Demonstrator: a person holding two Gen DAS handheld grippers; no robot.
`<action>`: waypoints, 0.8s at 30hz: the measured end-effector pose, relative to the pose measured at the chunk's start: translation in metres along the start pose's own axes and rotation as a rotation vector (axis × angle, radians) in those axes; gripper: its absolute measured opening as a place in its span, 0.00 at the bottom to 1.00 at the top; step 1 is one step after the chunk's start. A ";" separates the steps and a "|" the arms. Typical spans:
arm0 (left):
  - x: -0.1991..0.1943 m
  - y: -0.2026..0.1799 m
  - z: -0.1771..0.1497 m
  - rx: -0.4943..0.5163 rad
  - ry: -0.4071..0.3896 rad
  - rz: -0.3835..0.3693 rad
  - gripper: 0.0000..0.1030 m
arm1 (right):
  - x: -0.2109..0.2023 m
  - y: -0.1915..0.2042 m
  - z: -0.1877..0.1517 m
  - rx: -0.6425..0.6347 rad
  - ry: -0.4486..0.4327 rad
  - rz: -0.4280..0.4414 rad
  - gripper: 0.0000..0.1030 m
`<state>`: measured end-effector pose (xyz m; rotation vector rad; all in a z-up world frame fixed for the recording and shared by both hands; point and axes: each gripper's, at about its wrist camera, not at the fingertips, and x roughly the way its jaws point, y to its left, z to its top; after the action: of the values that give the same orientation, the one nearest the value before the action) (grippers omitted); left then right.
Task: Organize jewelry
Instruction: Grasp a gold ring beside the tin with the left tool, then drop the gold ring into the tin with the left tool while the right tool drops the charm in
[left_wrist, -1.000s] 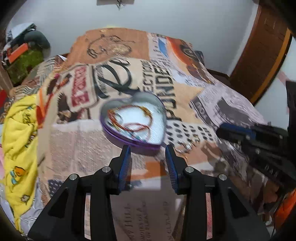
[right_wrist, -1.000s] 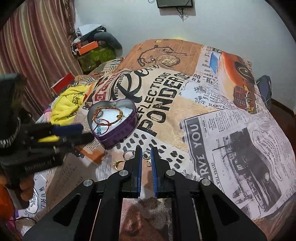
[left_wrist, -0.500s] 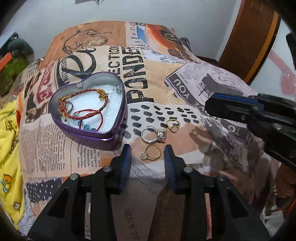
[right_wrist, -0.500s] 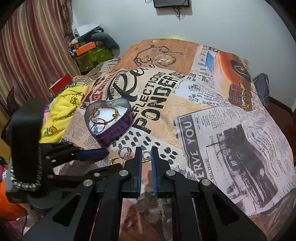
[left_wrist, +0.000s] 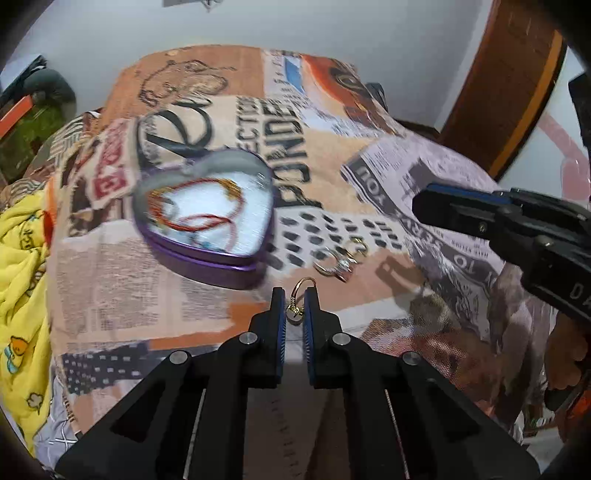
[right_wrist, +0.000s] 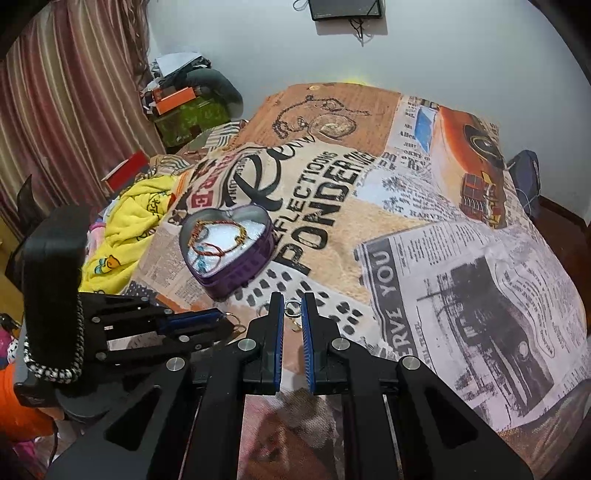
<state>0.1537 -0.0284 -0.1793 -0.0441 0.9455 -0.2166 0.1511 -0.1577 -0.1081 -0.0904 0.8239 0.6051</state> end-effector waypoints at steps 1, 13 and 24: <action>-0.006 0.004 0.002 -0.007 -0.015 0.006 0.08 | 0.000 0.003 0.003 -0.004 -0.005 0.005 0.08; -0.051 0.053 0.030 -0.066 -0.153 0.061 0.08 | 0.014 0.033 0.038 -0.043 -0.064 0.059 0.08; -0.031 0.064 0.042 -0.037 -0.142 0.030 0.08 | 0.049 0.047 0.059 -0.032 -0.047 0.093 0.08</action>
<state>0.1811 0.0383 -0.1383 -0.0780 0.8083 -0.1665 0.1907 -0.0779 -0.0956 -0.0667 0.7767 0.7057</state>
